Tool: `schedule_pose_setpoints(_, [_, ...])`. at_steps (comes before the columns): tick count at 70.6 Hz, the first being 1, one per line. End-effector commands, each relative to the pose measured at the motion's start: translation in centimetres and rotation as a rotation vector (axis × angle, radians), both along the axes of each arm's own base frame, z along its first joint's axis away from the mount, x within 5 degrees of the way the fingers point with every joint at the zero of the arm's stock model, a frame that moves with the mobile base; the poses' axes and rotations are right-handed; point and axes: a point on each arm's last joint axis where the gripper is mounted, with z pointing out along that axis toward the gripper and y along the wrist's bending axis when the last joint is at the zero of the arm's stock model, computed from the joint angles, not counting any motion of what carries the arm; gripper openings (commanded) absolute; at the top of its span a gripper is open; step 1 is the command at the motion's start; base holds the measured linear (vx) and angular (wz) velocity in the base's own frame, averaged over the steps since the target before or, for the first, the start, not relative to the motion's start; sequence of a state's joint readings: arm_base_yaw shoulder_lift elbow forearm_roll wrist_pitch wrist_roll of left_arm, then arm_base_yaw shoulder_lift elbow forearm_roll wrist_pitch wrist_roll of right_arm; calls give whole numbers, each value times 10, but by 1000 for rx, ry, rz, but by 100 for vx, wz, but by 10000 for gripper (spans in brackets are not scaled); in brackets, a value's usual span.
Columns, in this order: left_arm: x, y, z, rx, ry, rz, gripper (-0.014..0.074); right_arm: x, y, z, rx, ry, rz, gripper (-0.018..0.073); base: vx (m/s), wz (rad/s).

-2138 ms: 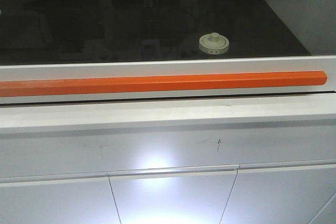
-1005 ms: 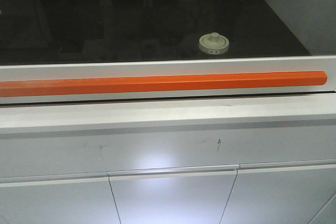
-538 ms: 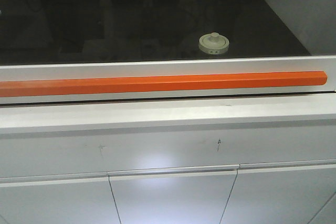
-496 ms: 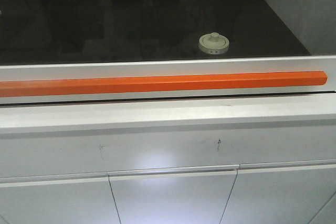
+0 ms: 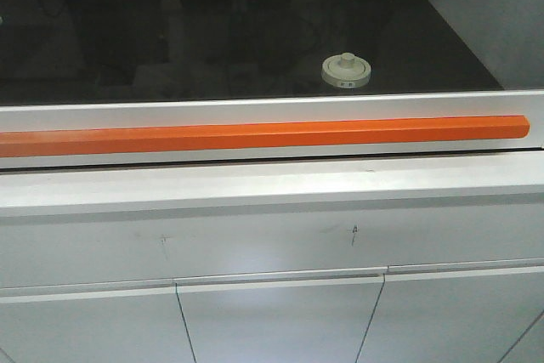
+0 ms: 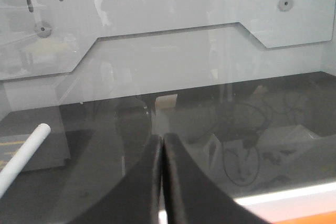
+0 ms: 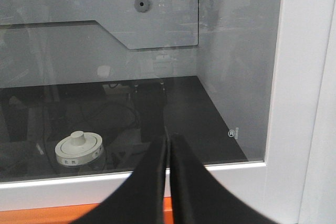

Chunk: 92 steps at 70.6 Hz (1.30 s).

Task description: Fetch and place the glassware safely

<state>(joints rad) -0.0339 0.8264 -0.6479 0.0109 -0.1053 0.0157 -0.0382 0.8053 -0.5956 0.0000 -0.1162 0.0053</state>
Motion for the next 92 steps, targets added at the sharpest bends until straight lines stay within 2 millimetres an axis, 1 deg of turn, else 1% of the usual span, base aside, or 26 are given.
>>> schedule_pose_setpoints(1, [-2, 0, 6, -23, -102, -2, -7, 0, -1, 18, -3, -107, -5, -1, 0, 0])
schedule_pose_setpoints(7, [-3, 0, -10, -55, -96, -4, -7, 2, -1, 12, -12, -93, -3, -1, 0, 0])
schedule_pose_setpoints(11, [-6, 0, -21, -97, -86, -6, -7, 2, -1, 1, -6, -100, -2, -1, 0, 0])
schedule_pose_setpoints(21, [-12, 0, -40, -127, -131, -11, -7, -5, 0, -36, -10, -132, 2, -1, 0, 0])
schedule_pose_setpoints(22, [-12, 0, -42, -127, -135, -11, -7, -6, 0, -43, -10, -126, 2, -1, 0, 0])
schedule_pose_setpoints(29, [-15, 0, -53, -122, -134, -13, -7, -14, 2, -68, -35, -110, 18, -1, 0, 0])
schedule_pose_setpoints(34, [-15, 0, -61, -111, -120, -12, -7, -18, 4, -79, -59, -95, 34, -1, 0, 0])
schedule_pose_setpoints(41, [-15, 0, -75, -73, -105, -5, -7, -20, 5, -88, -68, -80, 46, -1, 0, 0])
schedule_pose_setpoints(51, [-15, 0, -96, -67, -80, -4, -7, -13, 5, -94, -66, -57, 52, -1, 0, 0])
schedule_pose_setpoints(58, [-14, 0, -104, -67, -87, -4, -7, -4, 7, -99, -85, -58, 76, -1, 0, 0])
schedule_pose_setpoints(66, [-10, 0, -108, -67, -86, -4, -7, 7, 9, -109, -85, -41, 107, -1, 0, 0])
schedule_pose_setpoints(79, [-7, 0, -105, -69, -144, -6, -7, 23, 11, -122, -58, -76, 133, -1, 0, 0])
schedule_pose_setpoints(92, [-6, 0, -105, -69, -145, -6, -7, 44, 11, -141, -45, -29, 150, -1, 0, 0])
